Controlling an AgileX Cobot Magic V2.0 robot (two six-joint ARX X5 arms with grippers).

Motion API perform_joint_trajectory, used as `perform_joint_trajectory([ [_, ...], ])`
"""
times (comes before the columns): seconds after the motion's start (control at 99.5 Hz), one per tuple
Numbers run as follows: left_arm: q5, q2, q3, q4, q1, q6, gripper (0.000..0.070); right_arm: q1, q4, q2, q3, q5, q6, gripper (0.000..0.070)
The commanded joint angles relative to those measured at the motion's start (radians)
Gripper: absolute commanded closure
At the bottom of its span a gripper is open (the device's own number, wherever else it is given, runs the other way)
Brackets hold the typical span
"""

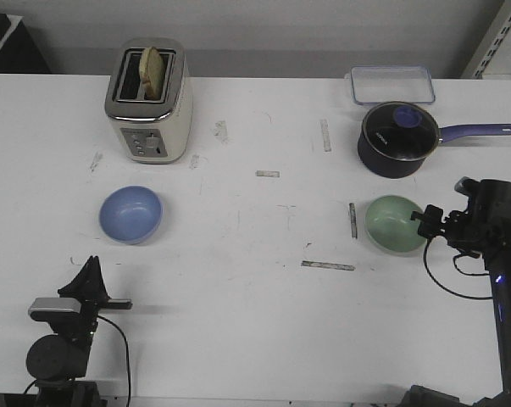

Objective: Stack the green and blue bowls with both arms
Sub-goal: 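Reach the right gripper forward and grip the rim of the pale green bowl, then slide the green bowl with the right gripper toward the table center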

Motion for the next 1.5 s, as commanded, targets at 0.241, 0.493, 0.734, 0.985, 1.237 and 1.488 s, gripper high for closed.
perform_joint_trajectory([
  [0.241, 0.001, -0.002, -0.022, 0.010, 0.001, -0.005, 0.0697, -0.019, 0.051, 0.081, 0.019, -0.019, 0.004, 0.0291],
  [0.493, 0.001, -0.002, -0.022, 0.010, 0.001, -0.005, 0.0697, 0.014, 0.077, 0.174, 0.018, -0.018, 0.001, 0.0292],
  [0.734, 0.002, -0.002, -0.022, 0.010, 0.001, -0.005, 0.0697, 0.049, 0.106, 0.243, 0.018, -0.011, 0.001, 0.0416],
  [0.985, 0.001, -0.002, -0.022, 0.010, 0.001, -0.005, 0.0698, 0.050, 0.114, 0.249, 0.018, -0.011, -0.003, 0.0667],
  [1.237, 0.002, -0.002, -0.022, 0.010, 0.001, -0.005, 0.0697, 0.078, 0.115, 0.230, 0.018, -0.047, 0.005, 0.0690],
  [1.488, 0.002, -0.002, -0.022, 0.010, 0.001, -0.005, 0.0697, 0.238, 0.123, 0.222, 0.018, -0.100, 0.114, 0.0690],
])
